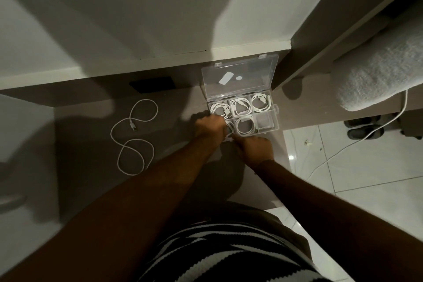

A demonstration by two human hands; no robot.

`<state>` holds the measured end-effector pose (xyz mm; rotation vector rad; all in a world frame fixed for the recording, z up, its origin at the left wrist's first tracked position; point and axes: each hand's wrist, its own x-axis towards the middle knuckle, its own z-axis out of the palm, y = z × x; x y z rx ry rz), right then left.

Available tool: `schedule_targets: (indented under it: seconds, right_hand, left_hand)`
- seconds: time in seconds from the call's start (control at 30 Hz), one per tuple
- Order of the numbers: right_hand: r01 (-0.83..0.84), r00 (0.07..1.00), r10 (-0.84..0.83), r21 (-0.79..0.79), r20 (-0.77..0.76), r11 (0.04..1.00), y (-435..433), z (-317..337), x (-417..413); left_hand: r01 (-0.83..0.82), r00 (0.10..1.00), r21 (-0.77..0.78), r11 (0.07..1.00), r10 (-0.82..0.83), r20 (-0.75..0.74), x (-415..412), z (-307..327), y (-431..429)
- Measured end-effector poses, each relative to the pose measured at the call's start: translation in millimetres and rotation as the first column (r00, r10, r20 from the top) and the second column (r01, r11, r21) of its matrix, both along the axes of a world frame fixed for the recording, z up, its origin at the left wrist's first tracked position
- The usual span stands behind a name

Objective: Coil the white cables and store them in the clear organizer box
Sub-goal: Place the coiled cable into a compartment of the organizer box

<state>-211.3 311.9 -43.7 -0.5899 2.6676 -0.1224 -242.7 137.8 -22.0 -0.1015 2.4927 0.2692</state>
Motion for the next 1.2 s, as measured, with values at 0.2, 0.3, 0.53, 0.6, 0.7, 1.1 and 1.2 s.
schedule_targets:
  seconds: [0.2, 0.3, 0.53, 0.6, 0.7, 1.1, 1.2]
  right_hand:
    - [0.067, 0.997, -0.065, -0.035, 0.042, 0.997, -3, 2, -4]
    - [0.071, 0.997, -0.069, -0.071, 0.028, 0.995, -5, 1, 3]
    - [0.072, 0.997, -0.072, -0.159, 0.009, 0.985, -6, 6, 9]
    - [0.053, 0.999, -0.051, -0.160, 0.013, 0.986, -5, 6, 9]
    - [0.055, 0.998, -0.055, -0.192, 0.002, 0.980, -9, 11, 10]
    - [0.094, 0.995, -0.078, -0.298, 0.065, 0.950, -28, 28, 5]
    - [0.074, 0.993, -0.050, -0.235, 0.108, 0.969, -34, 32, -5]
  left_hand:
    - [0.023, 1.000, 0.112, 0.993, -0.021, -0.023, 12, -1, -21]
    - [0.027, 0.988, 0.289, 0.957, 0.018, -0.153, 25, -2, -33]
    - [-0.011, 0.926, 0.591, 0.807, 0.231, -0.298, 48, 7, -52]
    - [-0.047, 0.895, 0.613, 0.789, 0.305, -0.324, 69, 9, -70]
    - [-0.183, 0.852, 0.613, 0.769, 0.435, -0.291, 113, 7, -101]
    - [-0.411, 0.784, 0.472, 0.780, 0.567, -0.252, 232, -7, -156]
    - [-0.395, 0.805, 0.492, 0.776, 0.550, -0.222, 229, -5, -149]
